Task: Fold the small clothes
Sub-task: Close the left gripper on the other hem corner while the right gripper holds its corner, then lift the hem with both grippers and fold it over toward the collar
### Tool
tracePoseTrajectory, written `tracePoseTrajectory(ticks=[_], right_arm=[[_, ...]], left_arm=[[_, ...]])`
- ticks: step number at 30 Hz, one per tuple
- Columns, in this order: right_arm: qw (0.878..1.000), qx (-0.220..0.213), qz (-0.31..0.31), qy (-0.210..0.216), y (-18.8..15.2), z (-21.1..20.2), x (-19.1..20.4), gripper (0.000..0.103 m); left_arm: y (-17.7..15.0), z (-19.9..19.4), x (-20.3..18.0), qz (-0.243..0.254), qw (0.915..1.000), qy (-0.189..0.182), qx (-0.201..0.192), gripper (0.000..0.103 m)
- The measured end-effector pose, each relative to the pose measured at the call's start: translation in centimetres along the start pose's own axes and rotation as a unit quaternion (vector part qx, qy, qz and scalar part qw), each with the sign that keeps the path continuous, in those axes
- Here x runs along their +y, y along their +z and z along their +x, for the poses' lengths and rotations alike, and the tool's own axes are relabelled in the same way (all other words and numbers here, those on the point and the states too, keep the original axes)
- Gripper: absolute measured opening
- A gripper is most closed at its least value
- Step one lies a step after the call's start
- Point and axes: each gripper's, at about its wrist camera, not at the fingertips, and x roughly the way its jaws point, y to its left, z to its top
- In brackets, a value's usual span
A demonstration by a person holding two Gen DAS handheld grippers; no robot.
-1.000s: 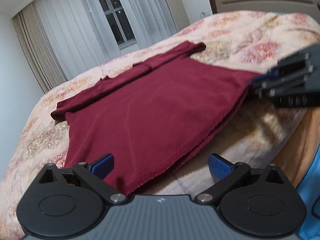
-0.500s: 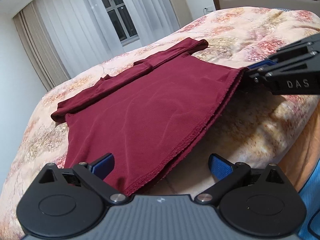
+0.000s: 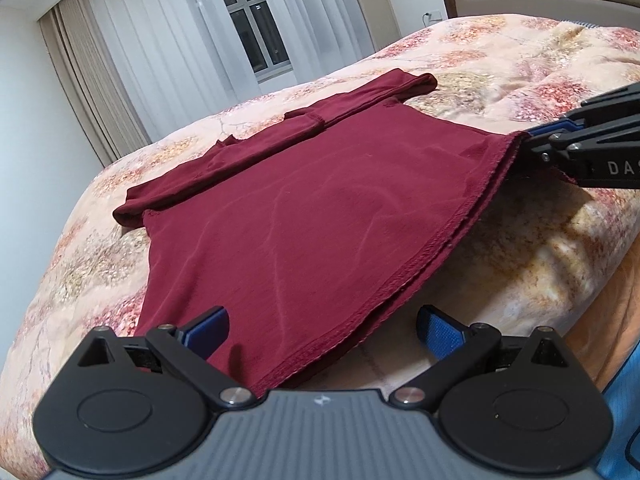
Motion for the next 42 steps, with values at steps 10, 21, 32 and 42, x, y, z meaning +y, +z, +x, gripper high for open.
tracePoseTrajectory(ticks=[10,21,32,42], right_arm=[[1.0,0.007,-0.004,0.003,-0.7,0.0,-0.2,0.014],[0.992,0.028,-0.106,-0.056,-3.8,0.3,0.0,0.033],[0.987,0.001,-0.146,-0.064,-3.0,-0.8,-0.1,0.005],[0.988,-0.022,-0.136,-0.076,-1.1,-3.7,-0.1,0.004]], left_arm=[[-1.6,-0.2,3.7,-0.052,0.9985,-0.006,0.014,0.081],[-3.7,-0.8,6.3,-0.017,0.9956,0.091,0.017,0.039],[-3.3,-2.1,5.9,0.035,0.9965,0.074,-0.016,0.005],[-2.0,-4.7,6.4,0.018,0.9963,0.067,-0.051,0.004]])
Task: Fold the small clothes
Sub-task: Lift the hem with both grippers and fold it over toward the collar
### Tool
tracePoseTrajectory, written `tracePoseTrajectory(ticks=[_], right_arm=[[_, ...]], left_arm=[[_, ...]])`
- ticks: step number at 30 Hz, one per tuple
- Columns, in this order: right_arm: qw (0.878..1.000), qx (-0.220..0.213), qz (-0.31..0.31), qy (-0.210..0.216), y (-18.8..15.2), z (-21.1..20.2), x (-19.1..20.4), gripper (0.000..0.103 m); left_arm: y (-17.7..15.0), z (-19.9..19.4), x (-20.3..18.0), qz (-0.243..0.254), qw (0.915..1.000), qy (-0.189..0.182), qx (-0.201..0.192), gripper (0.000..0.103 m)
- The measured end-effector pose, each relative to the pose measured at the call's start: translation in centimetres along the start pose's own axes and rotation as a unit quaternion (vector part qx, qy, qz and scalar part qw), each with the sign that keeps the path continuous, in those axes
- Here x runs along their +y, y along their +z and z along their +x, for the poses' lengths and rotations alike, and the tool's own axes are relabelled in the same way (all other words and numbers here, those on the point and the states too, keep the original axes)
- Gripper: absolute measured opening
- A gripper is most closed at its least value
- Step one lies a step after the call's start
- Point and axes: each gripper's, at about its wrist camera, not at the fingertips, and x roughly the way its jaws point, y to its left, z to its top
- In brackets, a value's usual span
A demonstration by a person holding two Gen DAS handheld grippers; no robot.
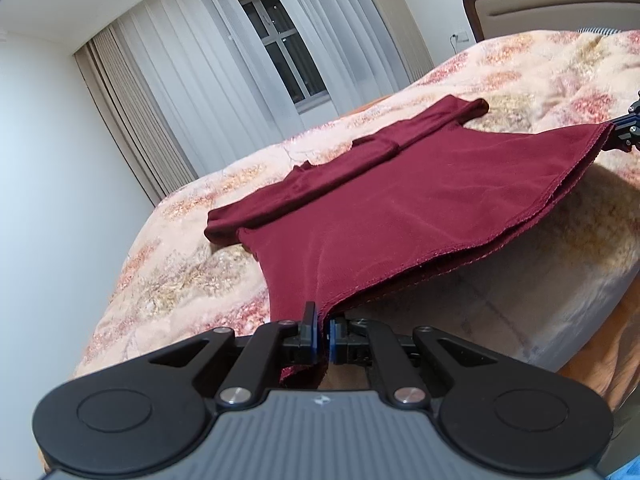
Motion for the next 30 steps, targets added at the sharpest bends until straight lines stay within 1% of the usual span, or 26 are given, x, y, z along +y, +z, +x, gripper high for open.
tracePoseTrajectory(ticks=[8,11,15,18,19,20,22,24,25,26,28,30], right_arm=[[1.0,-0.013,0.011,-0.005,0.2,-1.8,-0.2,0.004],[1.0,-0.02,0.014,-0.007,0.0,-2.8,-0.2,0.0],[0.999,-0.036,0.02,-0.016,-0.4,-4.6,-0.3,0.0],[0.999,-0.031,0.019,-0.009,-0.8,-5.1,-0.2,0.0],[1.0,-0.024,0.018,-0.003,-1.0,-5.0,-0.1,0.008],[1.0,-0.019,0.018,0.006,-1.3,-4.9,0.1,0.018],[1.0,-0.011,0.015,0.025,-2.1,-4.4,0.6,0.026],[1.0,0.003,-0.001,0.028,-2.9,-3.6,1.7,0.034],[1.0,0.009,-0.013,0.026,-3.3,-3.0,2.2,0.044],[0.999,0.012,-0.025,0.024,-3.6,-2.5,2.6,0.056],[0.998,0.014,-0.061,0.011,-4.5,-1.5,3.6,0.064],[0.995,0.009,-0.098,-0.012,-5.1,-0.7,4.4,0.066]], left_arm=[[0.5,-0.8,0.4,-0.022,0.9997,-0.014,0.002,0.004],[0.4,-1.3,0.4,-0.026,0.9996,-0.015,-0.001,0.004],[0.3,-2.3,0.1,-0.024,0.9996,-0.015,-0.007,0.004],[0.2,-3.0,-0.3,-0.019,0.9997,-0.011,-0.012,0.003],[0.3,-3.2,-0.4,-0.019,0.9997,-0.01,-0.013,0.003],[0.3,-3.3,-0.4,-0.02,0.9997,-0.01,-0.013,0.003],[0.4,-3.5,-0.4,-0.023,0.9996,-0.011,-0.014,0.003],[0.4,-3.5,-0.4,-0.025,0.9995,-0.012,-0.015,0.003],[0.3,-3.6,-0.3,-0.026,0.9995,-0.011,-0.014,0.003],[0.3,-3.5,-0.3,-0.026,0.9995,-0.011,-0.011,0.003],[0.1,-3.4,-0.1,-0.028,0.9995,-0.013,-0.006,0.003],[0.0,-3.5,-0.1,-0.028,0.9995,-0.013,-0.003,0.003]])
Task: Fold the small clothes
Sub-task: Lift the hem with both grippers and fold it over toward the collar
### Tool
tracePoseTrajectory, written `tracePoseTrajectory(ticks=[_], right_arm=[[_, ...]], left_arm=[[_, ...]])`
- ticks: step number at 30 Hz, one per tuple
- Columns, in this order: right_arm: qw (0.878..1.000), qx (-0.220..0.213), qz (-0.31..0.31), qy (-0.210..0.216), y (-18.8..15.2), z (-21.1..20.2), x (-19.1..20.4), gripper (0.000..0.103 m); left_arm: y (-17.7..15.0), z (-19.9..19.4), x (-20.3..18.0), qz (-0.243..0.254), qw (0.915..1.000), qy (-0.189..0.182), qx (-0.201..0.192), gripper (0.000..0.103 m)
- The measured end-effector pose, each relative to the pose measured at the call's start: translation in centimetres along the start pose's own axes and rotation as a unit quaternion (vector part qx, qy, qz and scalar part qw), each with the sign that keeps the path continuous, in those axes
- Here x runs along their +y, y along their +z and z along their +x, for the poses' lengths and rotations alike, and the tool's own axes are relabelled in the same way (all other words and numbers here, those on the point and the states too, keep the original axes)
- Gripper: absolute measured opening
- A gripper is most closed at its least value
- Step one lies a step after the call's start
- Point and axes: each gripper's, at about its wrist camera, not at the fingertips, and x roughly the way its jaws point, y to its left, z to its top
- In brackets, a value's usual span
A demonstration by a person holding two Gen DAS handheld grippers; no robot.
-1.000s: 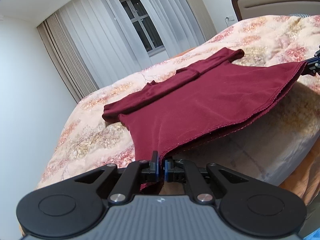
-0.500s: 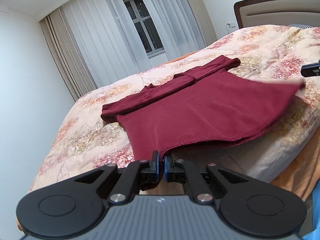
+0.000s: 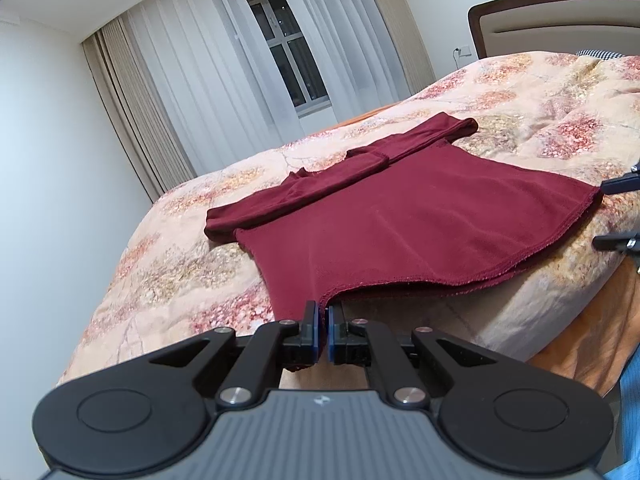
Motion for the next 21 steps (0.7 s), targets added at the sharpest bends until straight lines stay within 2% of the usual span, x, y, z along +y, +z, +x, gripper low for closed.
tracePoseTrajectory(ticks=[4,6,7,8,9,10,12,15,18,21], right_arm=[[0.997,-0.029,-0.057,-0.054,-0.3,1.3,1.2,0.076],[0.993,-0.048,-0.081,-0.073,-0.2,1.9,1.5,0.076],[0.992,-0.057,-0.088,-0.072,-0.2,2.1,1.5,0.069],[0.992,-0.063,-0.092,-0.062,-0.1,2.2,1.4,0.036],[0.993,-0.06,-0.093,-0.046,0.0,2.5,1.1,0.008],[0.994,-0.052,-0.086,-0.036,0.3,2.6,0.8,0.002],[0.996,-0.067,-0.061,-0.016,0.6,2.1,0.0,0.0],[0.995,-0.081,-0.056,-0.005,1.0,0.9,-0.7,0.0],[0.995,-0.084,-0.047,-0.001,1.1,-0.3,-1.4,0.0],[0.996,-0.08,-0.041,-0.002,1.4,-1.3,-1.8,0.0]], left_arm=[[-0.2,0.1,0.1,-0.004,1.0,-0.002,0.005,0.003],[-0.3,0.2,0.0,-0.005,1.0,-0.003,0.008,0.003],[-0.4,0.2,-0.1,-0.004,1.0,-0.003,0.008,0.003],[-0.4,0.3,-0.1,-0.004,1.0,-0.002,0.008,0.003],[-0.4,0.3,-0.1,-0.003,1.0,-0.002,0.008,0.003],[-0.5,0.3,-0.1,-0.002,1.0,0.0,0.007,0.003],[-0.5,0.2,0.0,-0.002,1.0,0.003,0.001,0.003],[-0.8,-0.2,0.2,-0.006,0.9999,0.0,-0.014,0.003],[-1.2,-0.8,0.3,0.002,0.9995,-0.005,-0.032,0.003],[-1.4,-1.4,0.7,-0.01,0.9992,-0.014,-0.037,0.003]])
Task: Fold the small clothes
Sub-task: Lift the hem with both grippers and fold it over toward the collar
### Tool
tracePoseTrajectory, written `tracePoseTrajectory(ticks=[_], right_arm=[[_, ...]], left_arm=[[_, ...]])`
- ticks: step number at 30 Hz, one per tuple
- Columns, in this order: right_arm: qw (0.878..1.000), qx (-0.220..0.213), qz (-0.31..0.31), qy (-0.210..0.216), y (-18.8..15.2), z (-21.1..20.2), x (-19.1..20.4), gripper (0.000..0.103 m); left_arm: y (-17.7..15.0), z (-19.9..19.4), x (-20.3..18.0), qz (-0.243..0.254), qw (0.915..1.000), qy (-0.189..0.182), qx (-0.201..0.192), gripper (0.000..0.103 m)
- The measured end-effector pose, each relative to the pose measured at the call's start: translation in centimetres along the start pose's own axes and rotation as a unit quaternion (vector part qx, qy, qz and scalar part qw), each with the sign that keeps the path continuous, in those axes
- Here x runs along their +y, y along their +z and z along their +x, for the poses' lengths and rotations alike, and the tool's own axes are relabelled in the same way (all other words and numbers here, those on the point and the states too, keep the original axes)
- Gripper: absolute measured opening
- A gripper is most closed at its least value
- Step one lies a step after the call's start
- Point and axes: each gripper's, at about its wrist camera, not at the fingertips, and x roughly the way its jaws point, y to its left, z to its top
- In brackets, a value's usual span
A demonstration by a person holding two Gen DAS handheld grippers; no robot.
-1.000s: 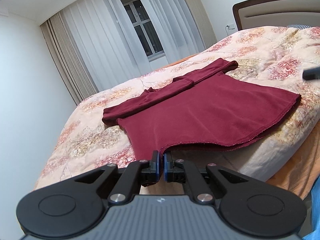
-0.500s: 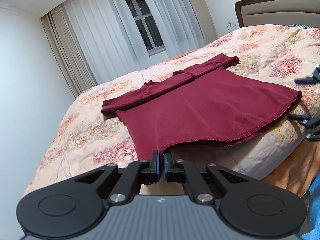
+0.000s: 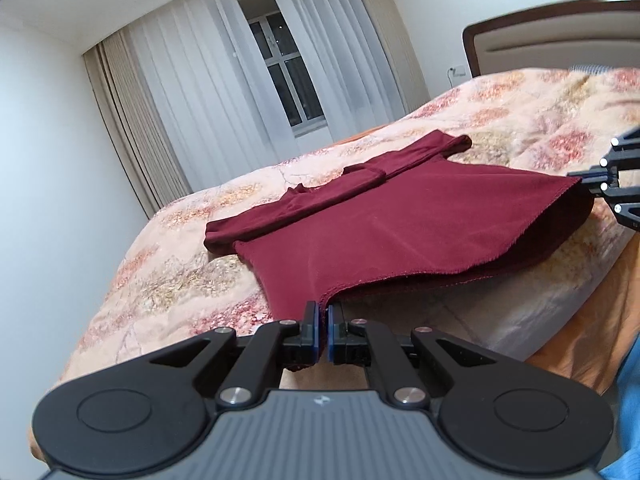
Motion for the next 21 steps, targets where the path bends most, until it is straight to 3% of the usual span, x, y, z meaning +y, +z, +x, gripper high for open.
tracePoseTrajectory(ticks=[6,10,12,13,14,17,21], right_arm=[[1.0,0.014,-0.02,0.019,-0.1,-2.0,-0.5,0.0],[0.998,0.031,-0.04,0.043,-1.1,-1.6,0.1,0.004],[0.997,0.035,-0.046,0.055,-1.6,-0.9,0.7,0.025],[0.996,0.032,-0.053,0.059,-1.8,-0.5,1.3,0.043],[0.995,0.026,-0.063,0.067,-2.0,-0.2,1.8,0.053],[0.992,0.019,-0.09,0.081,-2.7,1.0,3.4,0.053],[0.993,0.005,-0.096,0.068,-3.0,2.0,4.5,0.053]], left_arm=[[-0.3,-2.4,0.2,-0.011,0.9998,-0.012,-0.005,0.003],[-1.0,-3.1,-0.8,0.017,0.9998,-0.012,0.001,0.003],[-1.0,-2.6,-0.8,0.007,0.9998,-0.014,0.009,0.003],[-0.9,-2.5,-0.6,0.0,0.9998,-0.016,0.011,0.003],[-0.7,-2.5,-0.5,-0.006,0.9998,-0.016,0.01,0.003],[-0.1,-2.4,0.1,-0.014,0.9998,-0.015,0.009,0.003],[0.7,-2.4,0.6,-0.016,0.9997,-0.015,0.007,0.003]])
